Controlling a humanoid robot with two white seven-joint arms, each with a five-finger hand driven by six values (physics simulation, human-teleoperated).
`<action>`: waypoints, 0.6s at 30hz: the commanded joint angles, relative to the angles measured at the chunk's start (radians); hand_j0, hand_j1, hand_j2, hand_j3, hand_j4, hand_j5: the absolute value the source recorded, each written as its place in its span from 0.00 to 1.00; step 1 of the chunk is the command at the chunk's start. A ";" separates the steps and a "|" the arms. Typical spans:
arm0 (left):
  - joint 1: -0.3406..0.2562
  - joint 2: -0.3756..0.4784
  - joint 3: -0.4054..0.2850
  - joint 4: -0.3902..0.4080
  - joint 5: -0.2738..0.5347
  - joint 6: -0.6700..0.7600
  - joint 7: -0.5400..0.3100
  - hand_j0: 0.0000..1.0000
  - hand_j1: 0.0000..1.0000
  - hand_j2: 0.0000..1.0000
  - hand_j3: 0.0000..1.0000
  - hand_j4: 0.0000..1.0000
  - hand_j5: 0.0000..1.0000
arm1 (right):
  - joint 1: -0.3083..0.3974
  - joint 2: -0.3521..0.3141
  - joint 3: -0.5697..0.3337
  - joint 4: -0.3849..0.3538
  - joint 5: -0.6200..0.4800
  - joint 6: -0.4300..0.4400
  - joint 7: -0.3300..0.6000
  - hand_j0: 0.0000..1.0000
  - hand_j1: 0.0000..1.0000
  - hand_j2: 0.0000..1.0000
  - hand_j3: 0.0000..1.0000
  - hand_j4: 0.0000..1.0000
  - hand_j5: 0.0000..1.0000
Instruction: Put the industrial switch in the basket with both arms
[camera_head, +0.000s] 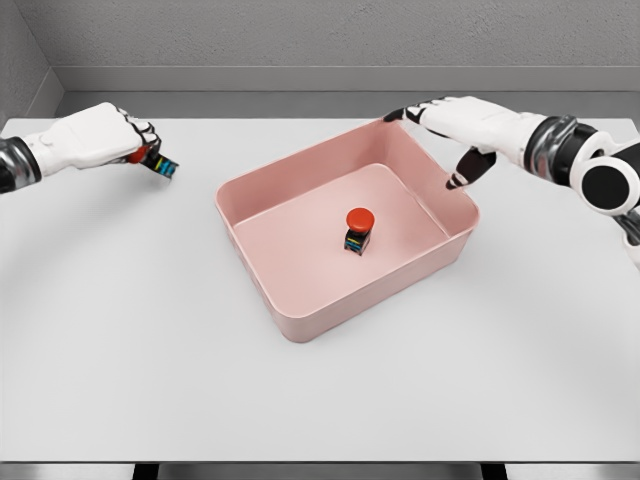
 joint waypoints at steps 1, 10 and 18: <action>0.000 0.006 0.049 -0.029 0.010 -0.003 0.001 0.19 0.19 0.19 0.19 0.19 0.19 | 0.000 -0.027 -0.033 -0.003 -0.001 -0.005 0.000 1.00 1.00 1.00 1.00 1.00 1.00; 0.014 0.106 0.216 -0.331 0.072 -0.003 0.001 0.18 0.18 0.18 0.18 0.18 0.18 | 0.150 -0.131 -0.210 -0.004 -0.002 -0.082 0.000 1.00 1.00 1.00 1.00 1.00 1.00; 0.100 0.104 0.254 -0.625 0.082 -0.003 -0.014 0.19 0.19 0.19 0.19 0.19 0.19 | 0.258 -0.165 -0.317 0.002 -0.002 -0.137 0.000 1.00 1.00 1.00 1.00 1.00 1.00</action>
